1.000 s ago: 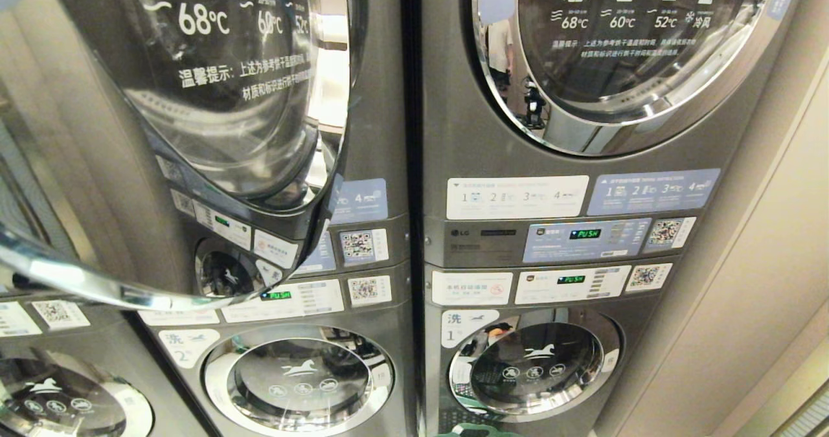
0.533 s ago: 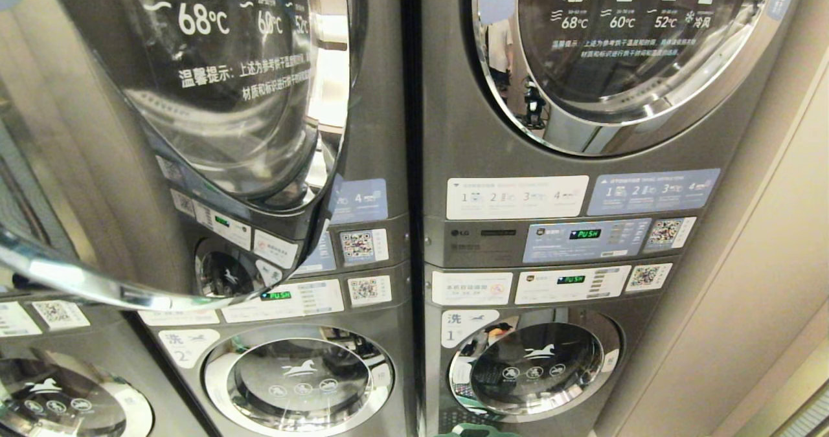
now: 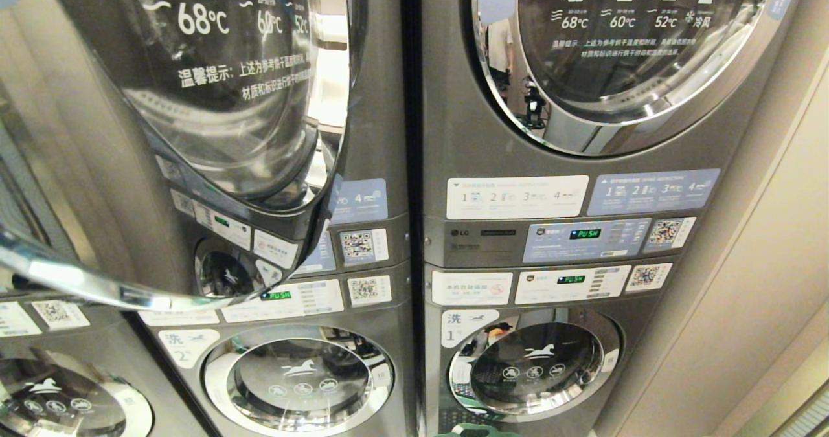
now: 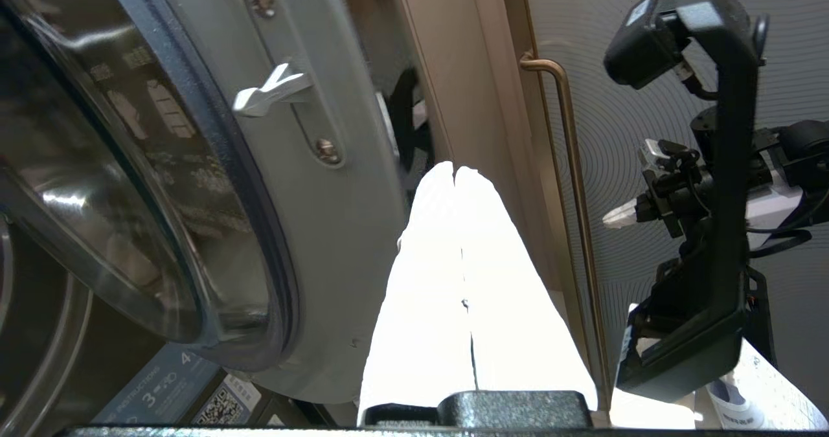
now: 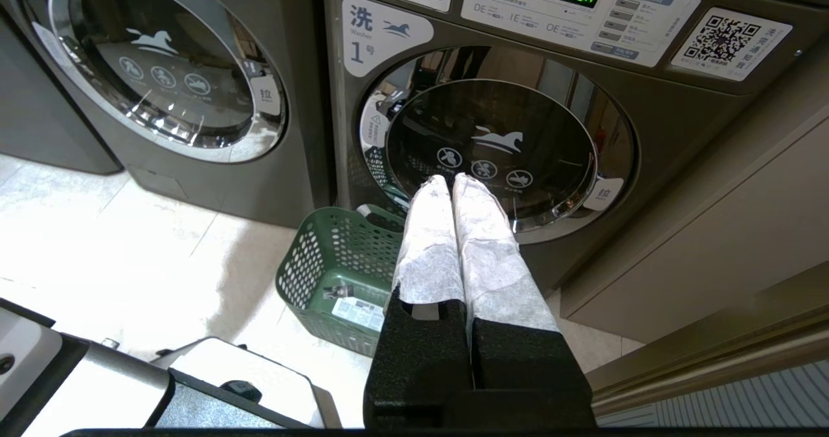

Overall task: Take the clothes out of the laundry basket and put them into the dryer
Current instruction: Close the dryer

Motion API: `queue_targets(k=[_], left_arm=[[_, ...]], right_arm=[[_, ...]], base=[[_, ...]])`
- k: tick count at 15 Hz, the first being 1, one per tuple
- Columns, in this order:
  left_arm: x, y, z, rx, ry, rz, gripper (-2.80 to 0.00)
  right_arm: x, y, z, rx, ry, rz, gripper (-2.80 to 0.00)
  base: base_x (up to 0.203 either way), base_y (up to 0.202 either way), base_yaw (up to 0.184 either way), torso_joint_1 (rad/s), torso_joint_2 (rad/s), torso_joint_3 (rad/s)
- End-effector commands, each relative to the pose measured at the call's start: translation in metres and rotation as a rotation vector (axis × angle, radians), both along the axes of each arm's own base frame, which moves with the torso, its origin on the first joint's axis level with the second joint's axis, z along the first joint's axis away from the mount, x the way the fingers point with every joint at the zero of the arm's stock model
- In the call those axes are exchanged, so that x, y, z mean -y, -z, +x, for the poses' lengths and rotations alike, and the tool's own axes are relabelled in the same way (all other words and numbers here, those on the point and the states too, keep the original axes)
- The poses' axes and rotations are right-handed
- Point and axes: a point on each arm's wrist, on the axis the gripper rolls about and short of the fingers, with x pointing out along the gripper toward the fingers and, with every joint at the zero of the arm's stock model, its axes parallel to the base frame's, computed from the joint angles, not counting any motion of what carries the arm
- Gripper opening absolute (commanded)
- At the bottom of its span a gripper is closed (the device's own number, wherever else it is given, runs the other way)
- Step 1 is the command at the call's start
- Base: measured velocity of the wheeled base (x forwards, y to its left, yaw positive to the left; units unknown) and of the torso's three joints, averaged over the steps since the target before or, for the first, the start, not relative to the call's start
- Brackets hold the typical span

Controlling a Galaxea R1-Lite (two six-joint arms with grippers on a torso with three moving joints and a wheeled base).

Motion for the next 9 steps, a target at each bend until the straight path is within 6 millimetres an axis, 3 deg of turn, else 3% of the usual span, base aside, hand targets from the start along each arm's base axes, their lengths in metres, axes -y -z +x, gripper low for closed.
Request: queue_targets(k=[1,5,9], left_arm=[[-0.001,0.0,0.016,-0.033,0.001,-0.001,-2.8],[-0.002,-0.008,0.026,-0.007,-0.012,-0.004,-2.8],[0.0,-0.01,0.017,0.005,0.052,0.005,-2.8]], right_arm=[[0.0,0.0,0.0,-0.004,-0.002,-0.002,-2.8],[0.0,0.0,0.0,-0.004,-0.002,-0.002,-2.8],[0.0,0.0,0.0,-0.006,-0.002,-0.001,-2.8]], base=[[0.0,0.0,0.0,0.0,0.0,0.0],[0.0,0.0,0.0,0.0,0.0,0.0],[0.0,0.0,0.0,0.0,0.0,0.0]])
